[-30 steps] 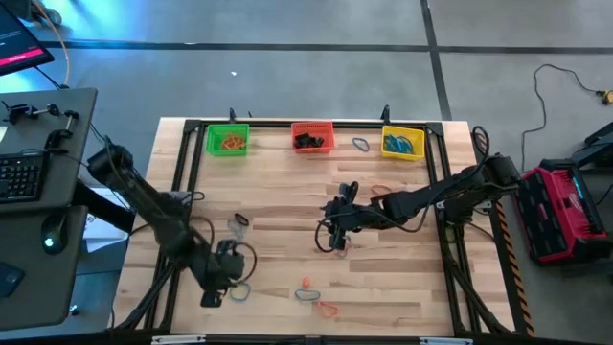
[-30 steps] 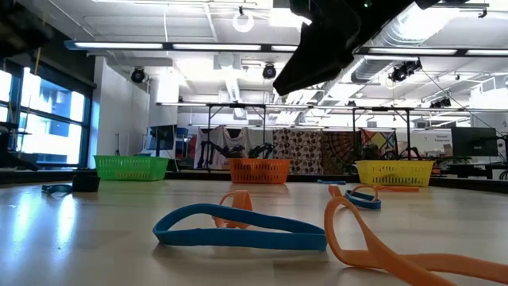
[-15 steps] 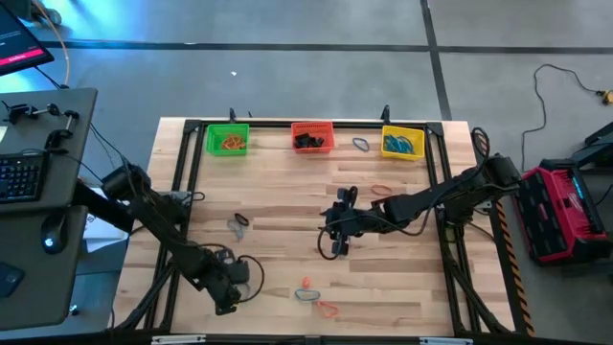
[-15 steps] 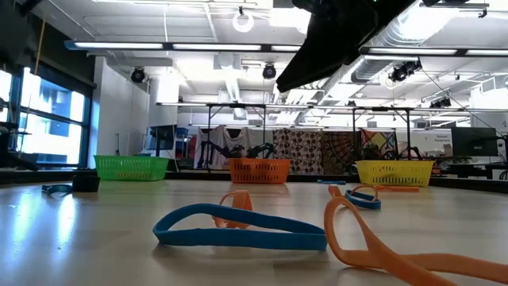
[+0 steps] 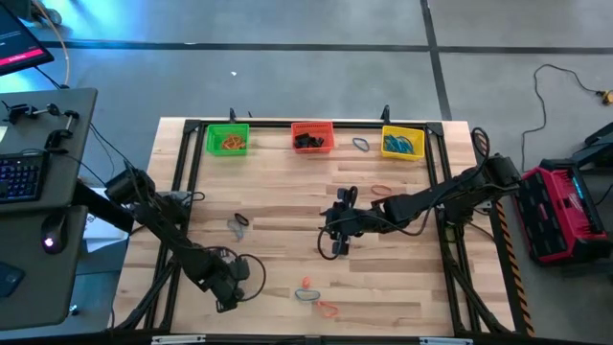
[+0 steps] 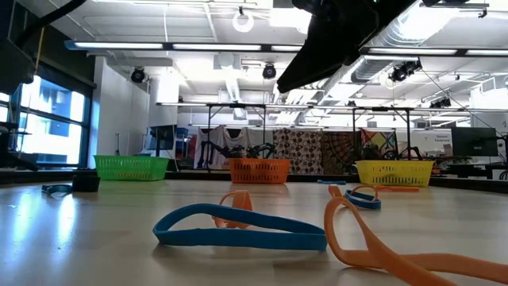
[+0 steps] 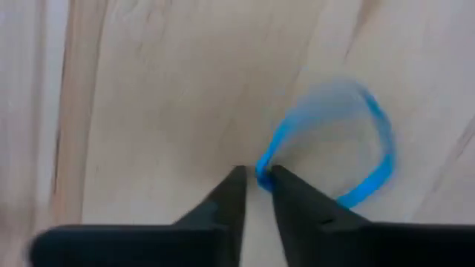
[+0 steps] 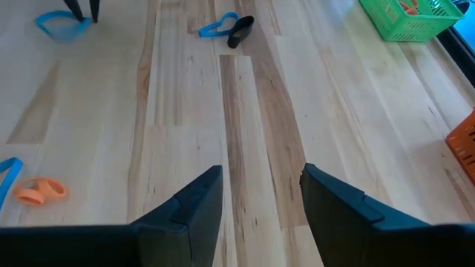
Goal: Sort rubber bands into baskets
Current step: Put the blue rubber band into the yellow bin
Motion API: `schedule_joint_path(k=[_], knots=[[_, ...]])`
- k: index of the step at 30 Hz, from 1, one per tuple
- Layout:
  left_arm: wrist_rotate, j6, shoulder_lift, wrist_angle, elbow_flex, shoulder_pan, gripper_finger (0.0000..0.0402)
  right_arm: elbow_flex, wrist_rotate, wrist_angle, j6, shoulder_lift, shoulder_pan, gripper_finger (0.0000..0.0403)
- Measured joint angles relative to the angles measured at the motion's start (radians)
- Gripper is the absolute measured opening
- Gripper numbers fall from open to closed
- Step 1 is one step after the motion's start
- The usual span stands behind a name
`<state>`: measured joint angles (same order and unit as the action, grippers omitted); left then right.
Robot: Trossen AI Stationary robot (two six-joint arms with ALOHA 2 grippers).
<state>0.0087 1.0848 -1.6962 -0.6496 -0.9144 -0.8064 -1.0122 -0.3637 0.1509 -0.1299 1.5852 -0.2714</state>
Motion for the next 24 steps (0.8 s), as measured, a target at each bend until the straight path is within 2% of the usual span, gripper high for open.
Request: schedule_joint_path(k=[2, 4, 9, 17, 24], knots=[[-0.009, -0.018, 0.011, 0.009, 0.001, 0.014, 0.0021, 0.000, 0.000, 0.002, 0.000, 0.000, -0.003, 0.0171], [-0.041, -0.037, 0.034, -0.003, 0.001, 0.040, 0.0007, 0.000, 0.000, 0.010, 0.007, 0.000, -0.007, 0.0171], [-0.146, -0.118, 0.089, 0.006, 0.001, 0.152, 0.0002, 0.000, 0.000, 0.018, 0.026, 0.000, -0.020, 0.0171], [-0.177, -0.304, 0.137, 0.154, 0.001, 0.401, 0.0001, 0.000, -0.019, -0.018, 0.020, 0.003, -0.021, 0.0171], [-0.231, -0.442, 0.146, 0.293, 0.001, 0.571, 0.0000, 0.000, -0.030, -0.119, -0.116, 0.055, -0.016, 0.0171]])
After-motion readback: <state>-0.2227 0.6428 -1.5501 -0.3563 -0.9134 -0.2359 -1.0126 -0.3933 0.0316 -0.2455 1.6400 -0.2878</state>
